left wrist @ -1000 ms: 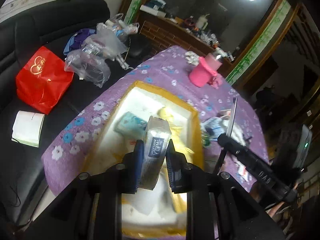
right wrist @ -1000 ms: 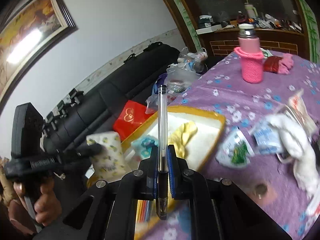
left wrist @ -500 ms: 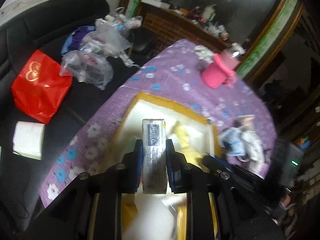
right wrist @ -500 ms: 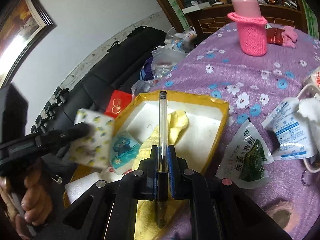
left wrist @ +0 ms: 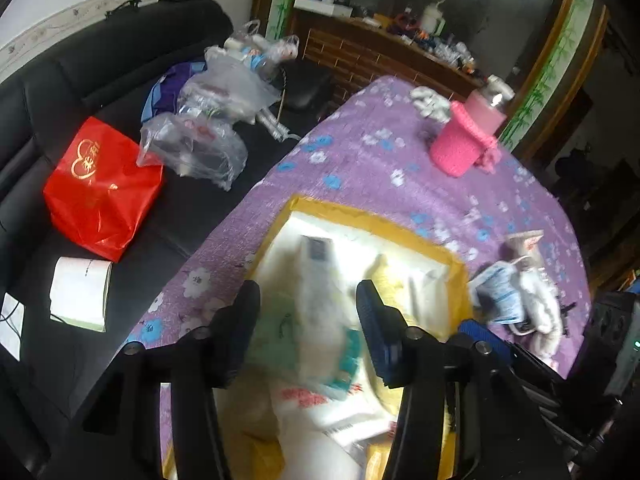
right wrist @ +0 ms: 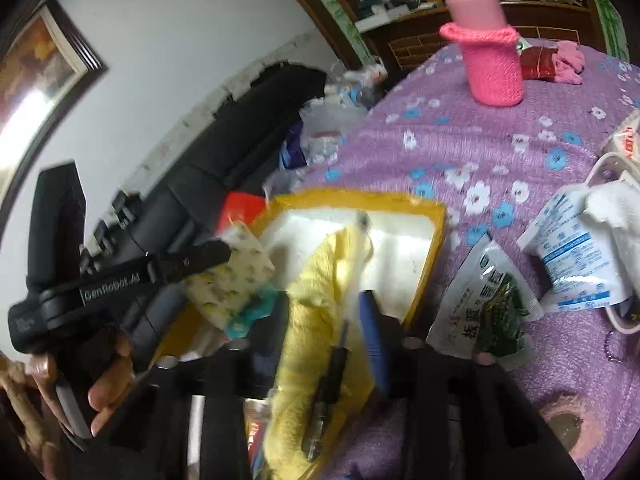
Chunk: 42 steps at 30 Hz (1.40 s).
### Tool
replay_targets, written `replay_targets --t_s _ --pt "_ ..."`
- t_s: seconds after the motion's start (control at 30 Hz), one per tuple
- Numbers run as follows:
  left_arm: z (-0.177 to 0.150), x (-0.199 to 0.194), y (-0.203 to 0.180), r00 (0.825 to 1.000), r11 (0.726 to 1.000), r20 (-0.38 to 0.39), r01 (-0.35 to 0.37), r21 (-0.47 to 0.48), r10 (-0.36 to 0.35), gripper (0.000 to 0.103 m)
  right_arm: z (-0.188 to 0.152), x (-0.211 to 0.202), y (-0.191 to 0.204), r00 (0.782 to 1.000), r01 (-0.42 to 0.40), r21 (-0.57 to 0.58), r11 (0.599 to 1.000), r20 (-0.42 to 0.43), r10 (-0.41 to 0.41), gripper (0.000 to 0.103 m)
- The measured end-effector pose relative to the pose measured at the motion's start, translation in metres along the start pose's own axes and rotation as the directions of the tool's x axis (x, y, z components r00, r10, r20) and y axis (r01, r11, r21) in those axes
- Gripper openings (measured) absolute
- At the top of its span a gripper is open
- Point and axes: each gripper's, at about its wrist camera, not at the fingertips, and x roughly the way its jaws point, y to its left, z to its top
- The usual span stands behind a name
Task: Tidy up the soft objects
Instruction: 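Carry the pen and carton into the box and open both tools, then grasp the pink fuzzy pouch with the right tool while the left tool grasps the blue knitted cloth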
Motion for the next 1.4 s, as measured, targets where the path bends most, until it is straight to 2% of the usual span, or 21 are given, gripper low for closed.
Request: replay_targets --t_s 0.17,0.27,0.33,0.4,0.6,0.7,0.73,0.8,0.83,0.9,0.97,1.03,1.1,1.13,1.2,1.3,1.4 --pt "-0.019 -0.041 -0.026 0.996 0.997 0.073 0.049 0.065 -0.054 0.052 -0.001 -0.025 -0.006 0.997 -0.044 0.010 0.999 0.068 0.043 0.046" --pt "-0.038 -0.059 -0.044 0.993 0.988 0.074 0.088 0.124 -0.097 0.055 -0.002 -0.047 -0.009 0.993 -0.056 0.002 0.998 0.102 0.055 0.046" --pt "-0.052 -0.070 -0.054 0.991 0.983 0.083 0.091 0.160 -0.105 0.055 -0.003 -0.064 -0.010 0.991 -0.070 0.006 0.998 0.117 0.069 0.046" --pt "-0.063 -0.076 -0.061 0.991 0.981 0.079 0.096 0.167 -0.110 0.059 -0.006 -0.084 -0.017 0.989 -0.086 0.016 0.996 0.121 0.084 0.049" --pt "-0.102 -0.075 -0.103 0.981 0.952 -0.038 0.196 0.234 -0.193 0.060 -0.045 -0.154 -0.064 0.993 -0.053 0.006 0.999 0.109 0.052 0.054" --pt "-0.121 -0.060 -0.126 0.959 0.936 -0.172 0.262 0.234 -0.225 0.060 -0.062 -0.190 -0.085 0.992 -0.007 0.006 1.000 0.127 0.006 0.056" --pt "-0.129 -0.052 -0.135 0.954 0.934 -0.209 0.264 0.241 -0.215 0.060 -0.065 -0.197 -0.091 0.991 0.006 0.008 1.000 0.135 -0.007 0.056" --pt "-0.137 -0.041 -0.147 0.960 0.941 -0.232 0.217 0.261 -0.157 0.060 -0.071 -0.205 -0.106 0.988 0.037 0.027 0.999 0.151 -0.041 0.056" --pt "-0.137 -0.032 -0.151 0.966 0.950 -0.234 0.170 0.263 -0.108 0.060 -0.074 -0.207 -0.116 0.987 0.042 0.057 0.998 0.156 -0.050 0.056" --pt "-0.138 -0.023 -0.153 0.971 0.961 -0.236 0.106 0.255 -0.045 0.059 -0.077 -0.209 -0.129 0.986 0.014 0.107 0.994 0.166 -0.032 0.056" --pt "-0.134 -0.011 -0.155 0.968 0.967 -0.250 0.064 0.246 0.000 0.059 -0.079 -0.211 -0.135 0.986 0.009 0.147 0.989 0.165 -0.033 0.056" --pt "-0.132 0.000 -0.158 0.961 0.971 -0.275 0.052 0.234 0.014 0.059 -0.078 -0.217 -0.132 0.983 0.005 0.134 0.991 0.179 -0.029 0.056" --pt "-0.134 0.009 -0.166 0.960 0.965 -0.276 0.038 0.259 0.036 0.059 -0.081 -0.221 -0.128 0.980 0.022 0.112 0.994 0.193 -0.043 0.056" --pt "-0.134 0.014 -0.171 0.962 0.960 -0.263 0.007 0.279 0.070 0.059 -0.082 -0.222 -0.126 0.979 0.030 0.103 0.994 0.197 -0.050 0.056" --pt "-0.137 0.014 -0.172 0.967 0.959 -0.233 -0.037 0.280 0.105 0.043 -0.085 -0.222 -0.124 0.979 0.031 0.098 0.995 0.198 -0.050 0.056" --pt "-0.141 0.011 -0.170 0.976 0.954 -0.181 -0.066 0.293 0.123 0.030 -0.085 -0.218 -0.121 0.980 0.024 0.089 0.996 0.194 -0.041 0.056" --pt "-0.146 0.004 -0.163 0.987 0.951 -0.137 -0.034 0.306 0.080 0.023 -0.080 -0.205 -0.120 0.984 0.018 0.079 0.997 0.178 -0.031 0.056"
